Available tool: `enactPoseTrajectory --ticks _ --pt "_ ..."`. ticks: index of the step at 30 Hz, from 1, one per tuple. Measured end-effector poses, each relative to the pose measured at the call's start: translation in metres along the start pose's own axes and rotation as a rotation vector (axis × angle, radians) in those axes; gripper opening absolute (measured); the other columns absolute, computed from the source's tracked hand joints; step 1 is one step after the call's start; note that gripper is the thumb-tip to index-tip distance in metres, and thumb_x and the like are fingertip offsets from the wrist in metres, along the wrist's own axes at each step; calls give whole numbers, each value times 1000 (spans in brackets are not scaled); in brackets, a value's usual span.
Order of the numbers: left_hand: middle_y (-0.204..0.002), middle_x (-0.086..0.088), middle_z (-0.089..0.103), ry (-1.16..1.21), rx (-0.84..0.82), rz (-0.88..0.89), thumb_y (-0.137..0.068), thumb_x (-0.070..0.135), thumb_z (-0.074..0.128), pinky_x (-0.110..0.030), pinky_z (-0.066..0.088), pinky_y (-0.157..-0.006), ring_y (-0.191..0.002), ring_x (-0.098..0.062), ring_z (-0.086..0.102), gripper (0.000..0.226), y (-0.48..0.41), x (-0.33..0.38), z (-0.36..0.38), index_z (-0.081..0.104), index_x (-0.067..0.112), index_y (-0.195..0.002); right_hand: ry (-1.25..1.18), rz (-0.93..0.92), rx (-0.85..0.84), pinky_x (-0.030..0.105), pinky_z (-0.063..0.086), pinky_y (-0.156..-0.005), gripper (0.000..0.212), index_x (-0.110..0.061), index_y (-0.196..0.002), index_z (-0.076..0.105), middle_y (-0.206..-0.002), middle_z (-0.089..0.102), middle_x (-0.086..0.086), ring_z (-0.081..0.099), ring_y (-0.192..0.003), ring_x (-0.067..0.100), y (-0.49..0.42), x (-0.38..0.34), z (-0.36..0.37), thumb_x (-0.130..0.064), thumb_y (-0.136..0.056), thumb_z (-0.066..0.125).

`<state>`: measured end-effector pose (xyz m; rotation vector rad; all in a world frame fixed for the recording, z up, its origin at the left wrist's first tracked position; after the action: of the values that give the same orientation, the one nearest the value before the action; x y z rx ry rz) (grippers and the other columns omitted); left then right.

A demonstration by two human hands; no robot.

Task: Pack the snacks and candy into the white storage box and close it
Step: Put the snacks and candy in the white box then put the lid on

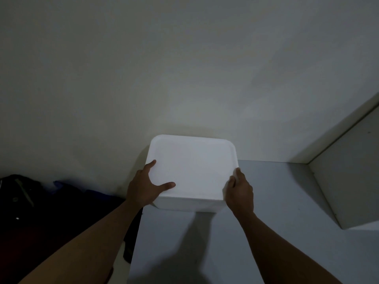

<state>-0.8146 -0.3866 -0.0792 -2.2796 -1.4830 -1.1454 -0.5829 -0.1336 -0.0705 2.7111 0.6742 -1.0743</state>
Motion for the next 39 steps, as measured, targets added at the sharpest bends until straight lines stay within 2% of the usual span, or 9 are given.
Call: enactPoseTrajectory --ticks 3,6,9,15,20,24,30,34,39 --pt "-146 -4 42 3 -22 18 -47 76 79 -41 40 -104 -130 -26 46 120 -1 3 -2 22 42 -147 15 1 -13 43 44 -99 48 -11 -145 38 -129 59 16 56 -117 35 0 -3 0 -30 -101 39" --pt "-154 -3 36 20 -108 -2 -50 68 84 -42 37 -108 -135 -28 42 139 -13 7 -3 -3 34 -153 59 55 -64 41 46 -88 46 -12 -134 43 -119 61 16 59 -109 37 -6 -5 -3 -40 -98 46" --pt "-153 -11 38 -4 -57 -99 -66 75 68 -46 40 -107 -130 -36 47 127 -36 6 -14 -18 35 -151 104 85 -14 38 44 -79 44 -7 -113 56 -112 60 16 60 -100 35 -29 -12 -18 -47 -97 45" --pt "-153 -17 34 103 66 -237 -80 76 49 -49 34 -111 -137 -38 37 101 -87 20 -24 16 16 -154 36 39 27 39 47 -88 40 -9 -115 60 -120 59 14 59 -108 31 -88 -31 -23 -42 -97 47" --pt "-139 -18 51 189 65 -264 -88 67 47 -39 41 -102 -124 -36 50 82 -122 32 -15 45 3 -139 -81 43 -92 39 41 -102 50 -8 -135 50 -134 55 18 53 -123 32 -132 -44 5 -43 -99 45" --pt "-146 -17 45 328 14 -396 -85 68 53 -38 34 -107 -132 -35 44 91 -142 25 -11 40 -1 -143 -170 190 -243 37 45 -84 61 -3 -87 66 -100 65 21 61 -99 35 -158 -31 35 -55 -99 37" --pt "-144 -14 48 393 -12 -395 -86 66 54 -35 35 -101 -128 -33 47 86 -151 23 -1 43 2 -142 -266 315 -240 37 46 -80 61 -6 -75 61 -83 63 13 61 -87 32 -166 -7 56 -64 -90 47" --pt "-119 -16 64 370 67 -366 -80 70 59 -31 40 -85 -102 -30 59 67 -155 16 -5 66 8 -105 -269 293 -203 35 43 -73 58 -11 -61 50 -66 54 7 54 -72 27 -170 -3 56 -62 -89 50" --pt "-91 -12 61 327 137 -377 -79 68 62 -34 45 -84 -88 -28 58 60 -159 11 -12 52 11 -67 -227 245 -174 32 38 -69 57 -9 -60 45 -61 48 5 48 -67 26 -172 -8 54 -57 -92 51"
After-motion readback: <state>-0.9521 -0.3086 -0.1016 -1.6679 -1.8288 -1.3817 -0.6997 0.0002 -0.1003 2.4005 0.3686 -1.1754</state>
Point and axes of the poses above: each hand's wrist, its own y-axis away from the middle knuckle, its own z-axis out of the palm, x = y × z, the point moved 10 cm from there along -y, towards the middle knuckle
